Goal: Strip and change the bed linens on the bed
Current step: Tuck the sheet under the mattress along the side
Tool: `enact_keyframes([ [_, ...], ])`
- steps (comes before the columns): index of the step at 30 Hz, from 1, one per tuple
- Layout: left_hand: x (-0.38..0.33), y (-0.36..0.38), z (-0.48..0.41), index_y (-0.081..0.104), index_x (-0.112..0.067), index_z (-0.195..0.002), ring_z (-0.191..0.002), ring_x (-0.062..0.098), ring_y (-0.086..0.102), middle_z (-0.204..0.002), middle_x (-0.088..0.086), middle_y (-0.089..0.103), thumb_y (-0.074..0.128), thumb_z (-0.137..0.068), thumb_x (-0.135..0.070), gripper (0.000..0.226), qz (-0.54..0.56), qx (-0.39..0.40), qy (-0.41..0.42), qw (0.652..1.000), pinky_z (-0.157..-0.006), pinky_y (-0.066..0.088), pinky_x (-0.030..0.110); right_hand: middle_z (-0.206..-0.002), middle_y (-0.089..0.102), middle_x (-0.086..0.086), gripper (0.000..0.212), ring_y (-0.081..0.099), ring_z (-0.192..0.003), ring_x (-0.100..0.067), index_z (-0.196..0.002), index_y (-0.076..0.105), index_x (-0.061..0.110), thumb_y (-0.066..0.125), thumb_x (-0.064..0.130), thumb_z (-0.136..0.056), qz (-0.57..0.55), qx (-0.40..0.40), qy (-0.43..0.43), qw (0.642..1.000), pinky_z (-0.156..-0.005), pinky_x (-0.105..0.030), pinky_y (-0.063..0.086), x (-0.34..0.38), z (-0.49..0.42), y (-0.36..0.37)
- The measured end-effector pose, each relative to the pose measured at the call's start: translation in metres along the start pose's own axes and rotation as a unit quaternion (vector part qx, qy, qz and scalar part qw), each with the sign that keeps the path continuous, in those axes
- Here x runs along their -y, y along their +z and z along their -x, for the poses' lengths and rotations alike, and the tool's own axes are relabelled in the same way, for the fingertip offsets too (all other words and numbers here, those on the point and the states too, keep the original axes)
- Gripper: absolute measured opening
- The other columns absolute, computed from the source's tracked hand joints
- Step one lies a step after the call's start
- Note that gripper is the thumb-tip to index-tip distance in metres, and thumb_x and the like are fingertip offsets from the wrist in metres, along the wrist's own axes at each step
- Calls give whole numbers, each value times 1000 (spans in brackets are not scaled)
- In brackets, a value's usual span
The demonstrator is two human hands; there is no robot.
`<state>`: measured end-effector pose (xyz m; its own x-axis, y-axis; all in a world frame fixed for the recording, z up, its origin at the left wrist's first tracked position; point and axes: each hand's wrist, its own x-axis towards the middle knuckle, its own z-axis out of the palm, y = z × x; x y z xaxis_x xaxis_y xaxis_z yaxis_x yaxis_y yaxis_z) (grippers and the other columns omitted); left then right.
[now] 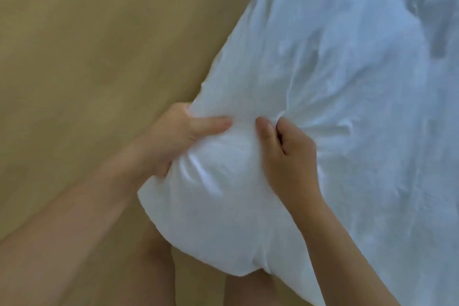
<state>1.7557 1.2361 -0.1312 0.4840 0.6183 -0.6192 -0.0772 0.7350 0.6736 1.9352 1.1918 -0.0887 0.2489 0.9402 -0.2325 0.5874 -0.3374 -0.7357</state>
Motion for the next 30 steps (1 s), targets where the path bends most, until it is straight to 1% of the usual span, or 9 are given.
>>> enact_keyframes([
  [4, 36, -56, -53, 66, 1, -105, -84, 28, 70, -100, 16, 72, 76, -75, -38, 50, -82, -195, -148, 966, -71, 57, 32, -54, 34, 5, 47, 35, -55, -18, -57, 27, 19, 40, 35, -98, 212, 183, 87, 956, -56, -32, 22, -4, -8, 66],
  [6, 57, -57, -92, 63, 3, -103, -92, 34, 63, -100, 19, 67, 57, -91, -44, 49, -308, -187, -174, 916, -74, 46, 34, -58, 35, 2, 45, 38, -63, -22, -58, 28, 17, 37, 33, -99, 243, 184, 149, 941, -57, -32, 21, -22, -14, 89],
  [8, 69, -56, -124, 60, -1, -92, -90, 34, 58, -91, 18, 61, 45, -97, -45, 48, -408, -147, -165, 886, -70, 39, 34, -57, 35, 3, 43, 37, -62, -20, -58, 28, 17, 40, 30, -97, 240, 153, 142, 948, -52, -32, 19, -36, -15, 98],
  [10, 63, -57, -143, 59, -6, -86, -89, 28, 55, -88, 12, 60, 40, -99, -41, 42, -372, -151, -140, 905, -68, 38, 32, -61, 38, 3, 37, 37, -62, -18, -60, 34, 16, 47, 27, -93, 226, 126, 108, 960, -51, -30, 21, -41, -13, 98],
  [14, 48, -46, -136, 58, -20, -119, -109, 10, 54, -114, -9, 59, 37, -85, -67, 62, -166, -115, -68, 977, -91, 40, 24, -89, 55, -12, 12, 49, -84, -27, -86, 60, 3, 65, 13, -82, 195, 12, 56, 979, -77, -29, 34, -39, -12, 90],
  [17, 77, -50, -90, 50, -29, -126, -108, 15, 57, -114, -11, 59, 44, -59, -85, 87, -198, -122, -146, 962, -99, 43, 36, -114, 55, -18, 31, 48, -108, -35, -106, 61, 2, 68, 15, -79, 210, 11, 71, 975, -95, -34, 31, -41, -4, 89],
  [20, 111, -62, -60, 59, -23, -118, -107, 20, 62, -113, -4, 66, 47, -58, -85, 87, -204, -120, -198, 951, -97, 47, 40, -136, 47, -18, 44, 38, -130, -37, -122, 56, 5, 63, 24, -83, 255, 58, 51, 964, -108, -45, 26, -46, 13, 96],
  [25, 121, -97, -43, 70, -23, -81, -78, -1, 68, -82, -17, 73, 61, -76, -64, 42, -127, -161, -131, 970, -65, 48, 10, -147, 37, -17, 62, 27, -139, -36, -138, 46, 8, 39, 42, -86, 296, 116, 32, 948, -114, -44, 10, -58, 31, 106],
  [30, 137, -76, -87, 63, -7, -106, -103, 30, 59, -111, 14, 65, 43, -96, -47, 46, -338, -118, -193, 913, -89, 46, 38, -145, 43, -15, 62, 35, -135, -36, -136, 49, 10, 37, 42, -84, 361, 165, -4, 918, -108, -53, 22, -65, 39, 111],
])
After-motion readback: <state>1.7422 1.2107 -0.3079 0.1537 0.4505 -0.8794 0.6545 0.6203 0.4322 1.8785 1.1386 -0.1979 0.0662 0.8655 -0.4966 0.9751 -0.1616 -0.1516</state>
